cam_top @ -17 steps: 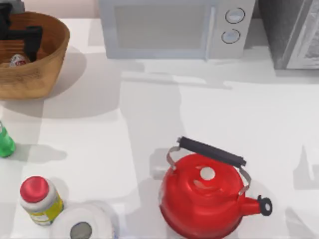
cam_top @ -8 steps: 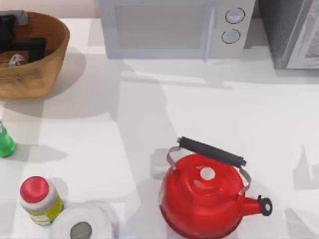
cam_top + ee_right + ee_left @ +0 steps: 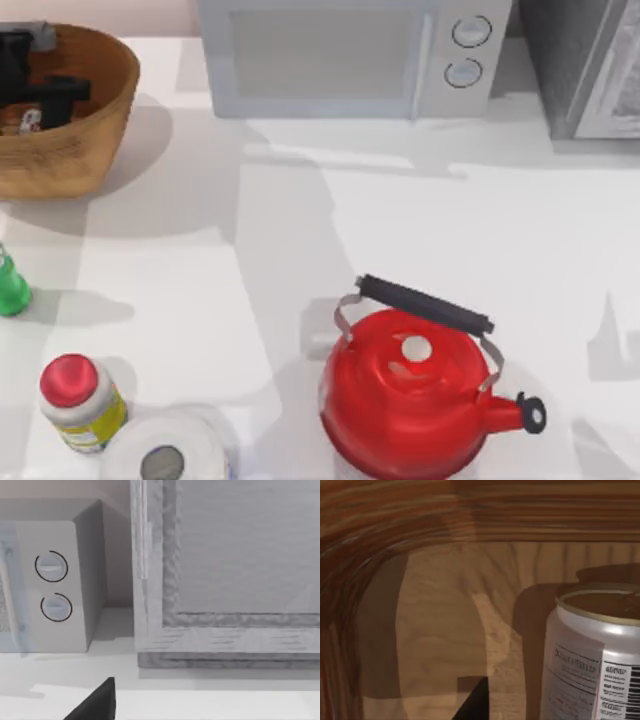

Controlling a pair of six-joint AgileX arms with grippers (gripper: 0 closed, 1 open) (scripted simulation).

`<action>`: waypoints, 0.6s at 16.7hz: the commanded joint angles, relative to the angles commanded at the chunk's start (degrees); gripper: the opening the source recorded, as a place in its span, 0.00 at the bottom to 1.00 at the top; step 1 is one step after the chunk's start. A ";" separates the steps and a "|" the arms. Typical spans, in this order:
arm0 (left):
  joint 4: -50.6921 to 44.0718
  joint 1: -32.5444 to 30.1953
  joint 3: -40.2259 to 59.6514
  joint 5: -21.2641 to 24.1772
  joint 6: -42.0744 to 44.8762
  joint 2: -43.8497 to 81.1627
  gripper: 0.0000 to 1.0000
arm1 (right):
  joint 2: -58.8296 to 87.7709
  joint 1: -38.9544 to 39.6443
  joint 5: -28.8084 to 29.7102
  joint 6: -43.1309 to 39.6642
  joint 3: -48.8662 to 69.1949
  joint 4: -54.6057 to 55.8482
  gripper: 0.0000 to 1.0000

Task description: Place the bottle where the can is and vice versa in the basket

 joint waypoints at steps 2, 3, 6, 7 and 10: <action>0.00 0.00 0.00 0.00 0.00 0.00 0.32 | 0.00 0.00 0.00 0.00 0.00 0.00 1.00; 0.00 0.00 0.00 0.00 0.00 0.00 0.25 | 0.00 0.00 0.00 0.00 0.00 0.00 1.00; 0.00 0.00 0.00 0.00 0.00 0.00 0.02 | 0.00 0.00 0.00 0.00 0.00 0.00 1.00; 0.00 0.00 0.00 0.00 0.00 0.00 0.00 | 0.00 0.00 0.00 0.00 0.00 0.00 1.00; 0.00 0.00 0.00 0.00 0.00 0.00 0.00 | 0.00 0.00 0.00 0.00 0.00 0.00 1.00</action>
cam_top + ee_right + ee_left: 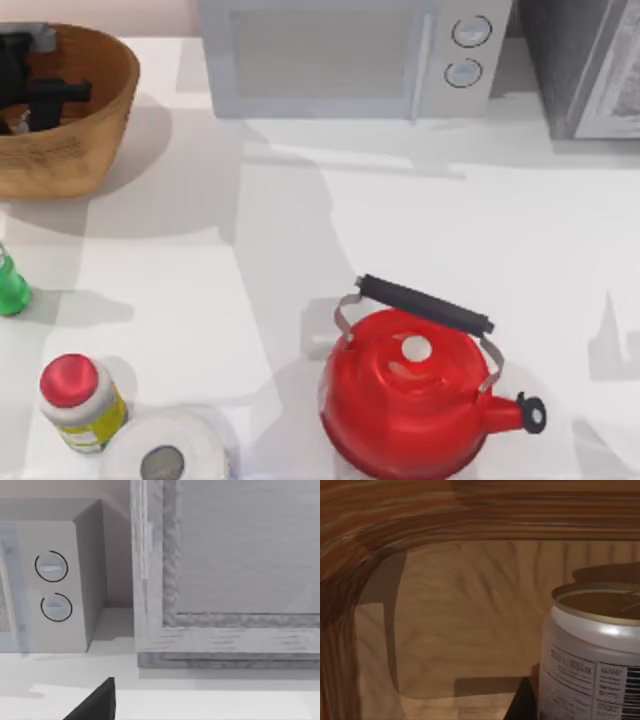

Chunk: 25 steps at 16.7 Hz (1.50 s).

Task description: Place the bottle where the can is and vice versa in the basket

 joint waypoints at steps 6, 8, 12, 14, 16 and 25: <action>-0.43 0.07 -1.97 -0.48 -0.69 -3.44 0.00 | 0.00 0.00 0.00 0.00 0.00 0.00 1.00; 0.53 0.20 -3.25 -0.52 -0.94 -4.88 0.00 | 0.00 0.00 0.00 0.00 0.00 0.00 1.00; 4.91 0.27 -11.04 -0.82 -1.53 -13.75 0.00 | 0.00 0.00 0.00 0.00 0.00 0.00 1.00; 8.10 0.00 -16.84 -1.02 -1.67 -20.82 0.00 | 0.00 0.00 0.00 0.00 0.00 0.00 1.00; 11.88 -0.30 -23.96 -1.24 -1.86 -28.86 0.00 | 0.00 0.00 0.00 0.00 0.00 0.00 1.00; 34.91 -1.98 -67.32 -2.39 -3.25 -77.18 0.00 | 0.00 0.00 0.00 0.00 0.00 0.00 1.00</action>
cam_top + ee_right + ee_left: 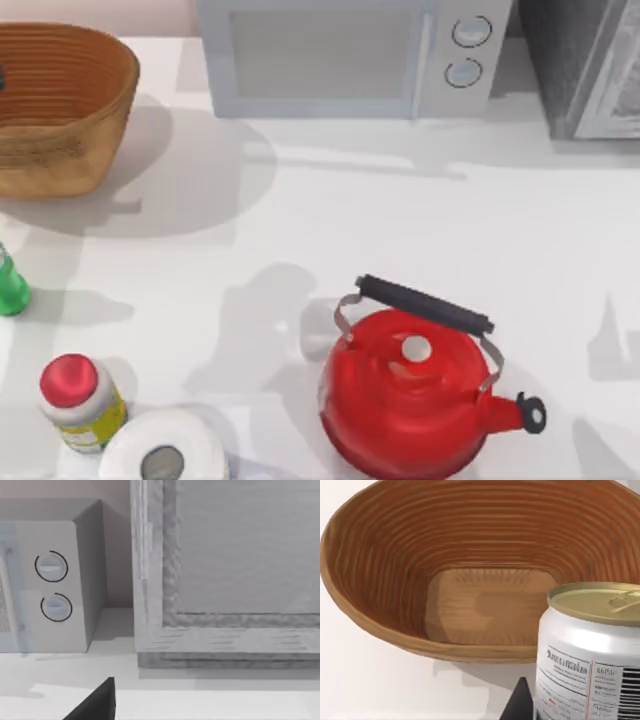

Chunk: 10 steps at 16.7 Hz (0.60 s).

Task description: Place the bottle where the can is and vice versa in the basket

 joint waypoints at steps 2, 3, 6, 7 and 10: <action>5.81 -0.38 -10.95 -0.29 -0.40 -12.22 0.00 | 0.00 0.00 0.00 0.00 0.00 0.00 1.00; 8.69 -0.57 -16.37 -0.43 -0.60 -18.22 0.00 | 0.00 0.00 0.00 0.00 0.00 0.00 1.00; 16.90 -1.08 -31.66 -0.84 -1.21 -35.67 0.00 | 0.00 0.00 0.00 0.00 0.00 0.00 1.00; 19.40 -1.23 -36.60 -0.96 -1.40 -41.41 0.00 | 0.00 0.00 0.00 0.00 0.00 0.00 1.00; 26.09 -1.66 -50.04 -1.27 -1.90 -56.08 0.00 | 0.00 0.00 0.00 0.00 0.00 0.00 1.00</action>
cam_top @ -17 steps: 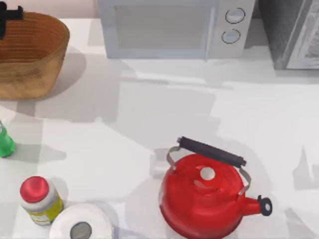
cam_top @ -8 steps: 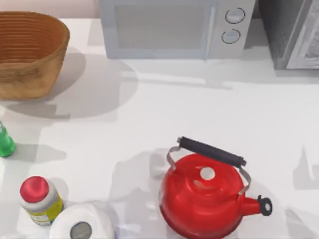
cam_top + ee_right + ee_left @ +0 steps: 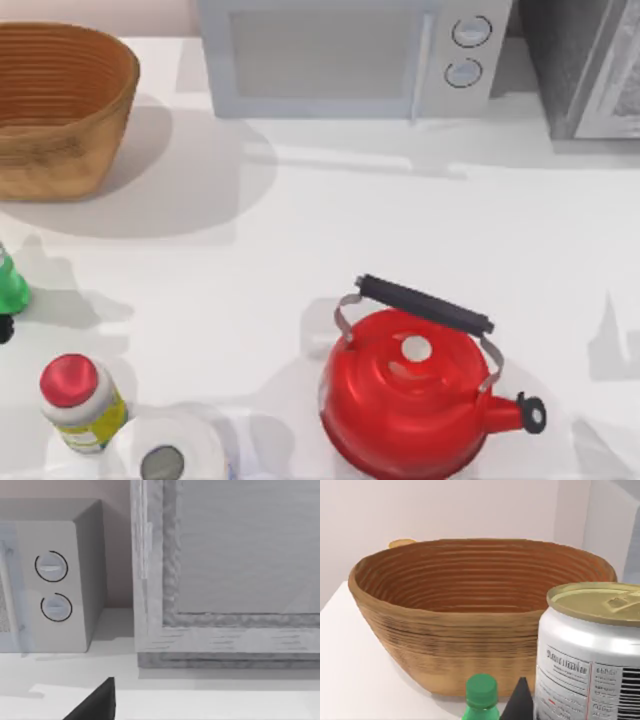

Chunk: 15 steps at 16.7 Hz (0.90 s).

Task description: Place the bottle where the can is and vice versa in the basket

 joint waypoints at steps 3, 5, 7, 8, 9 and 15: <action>4.88 -0.33 -8.83 -0.21 -0.33 -9.37 0.00 | 0.00 0.00 0.00 0.00 0.00 0.00 1.00; 6.56 -0.42 -12.14 -0.33 -0.48 -12.68 0.00 | 0.00 0.00 0.00 0.00 0.00 0.00 1.00; 6.96 -0.42 -13.18 -0.40 -0.56 -13.68 0.00 | 0.00 0.00 0.00 0.00 0.00 0.00 1.00; 6.96 -0.42 -13.18 -0.40 -0.56 -13.68 0.00 | 0.00 0.00 0.00 0.00 0.00 0.00 1.00; 6.96 -0.42 -13.18 -0.40 -0.56 -13.68 0.00 | 0.00 0.00 0.00 0.00 0.00 0.00 1.00; 9.71 -0.87 -11.07 1.88 -0.32 -9.96 0.00 | 0.00 0.00 0.00 0.00 0.00 0.00 1.00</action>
